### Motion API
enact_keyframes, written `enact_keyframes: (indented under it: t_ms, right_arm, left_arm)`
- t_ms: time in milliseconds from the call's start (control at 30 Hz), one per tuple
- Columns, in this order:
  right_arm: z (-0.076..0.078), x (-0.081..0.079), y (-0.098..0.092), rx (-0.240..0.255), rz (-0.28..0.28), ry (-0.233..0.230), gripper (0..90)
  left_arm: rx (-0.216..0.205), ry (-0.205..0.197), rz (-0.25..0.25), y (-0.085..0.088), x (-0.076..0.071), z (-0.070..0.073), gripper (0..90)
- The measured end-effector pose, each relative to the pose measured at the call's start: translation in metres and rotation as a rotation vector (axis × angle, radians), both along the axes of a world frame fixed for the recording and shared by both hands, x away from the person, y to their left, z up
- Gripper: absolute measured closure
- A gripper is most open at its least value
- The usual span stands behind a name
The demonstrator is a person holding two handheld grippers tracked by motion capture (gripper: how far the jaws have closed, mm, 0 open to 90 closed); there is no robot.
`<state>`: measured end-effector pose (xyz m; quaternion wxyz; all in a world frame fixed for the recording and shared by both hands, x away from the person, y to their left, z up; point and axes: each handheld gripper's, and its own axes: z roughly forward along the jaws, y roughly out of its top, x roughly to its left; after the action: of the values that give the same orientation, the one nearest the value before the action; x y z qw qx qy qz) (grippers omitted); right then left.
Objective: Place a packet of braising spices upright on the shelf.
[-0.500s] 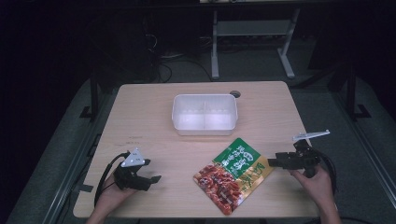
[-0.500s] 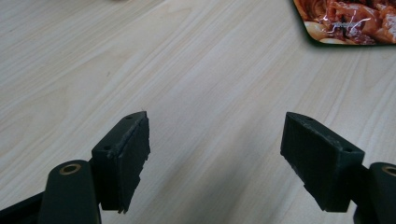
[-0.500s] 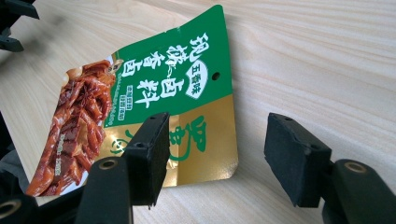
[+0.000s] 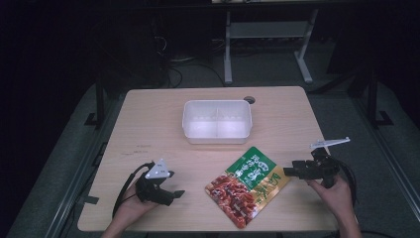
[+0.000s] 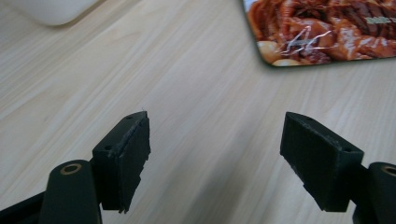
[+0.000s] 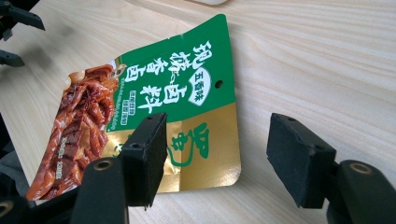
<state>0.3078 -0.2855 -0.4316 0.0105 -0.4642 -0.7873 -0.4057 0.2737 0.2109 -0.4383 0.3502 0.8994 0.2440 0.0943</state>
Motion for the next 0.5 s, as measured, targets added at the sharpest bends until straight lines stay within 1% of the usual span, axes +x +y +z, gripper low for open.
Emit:
enact_keyframes:
  t_ms: [167, 233, 300, 500]
  right_arm:
    - [-0.001, 0.001, 0.0, 0.0, 0.0, 0.002, 37.1]
    - [0.0, 0.001, 0.0, -0.001, 0.002, 0.003, 37.0]
    - [0.0, 0.001, 0.0, -0.002, 0.003, 0.001, 37.0]
    - [-0.001, 0.003, 0.002, -0.009, 0.009, 0.004, 37.0]
  left_arm:
    - [0.019, 0.004, -0.062, -0.023, -0.001, 0.002, 24.1]
    - [0.028, 0.003, -0.08, -0.031, -0.002, 0.003, 24.3]
    - [0.023, 0.006, -0.095, -0.039, -0.001, 0.004, 24.4]
    - [0.032, 0.008, -0.131, -0.064, 0.003, 0.003, 24.7]
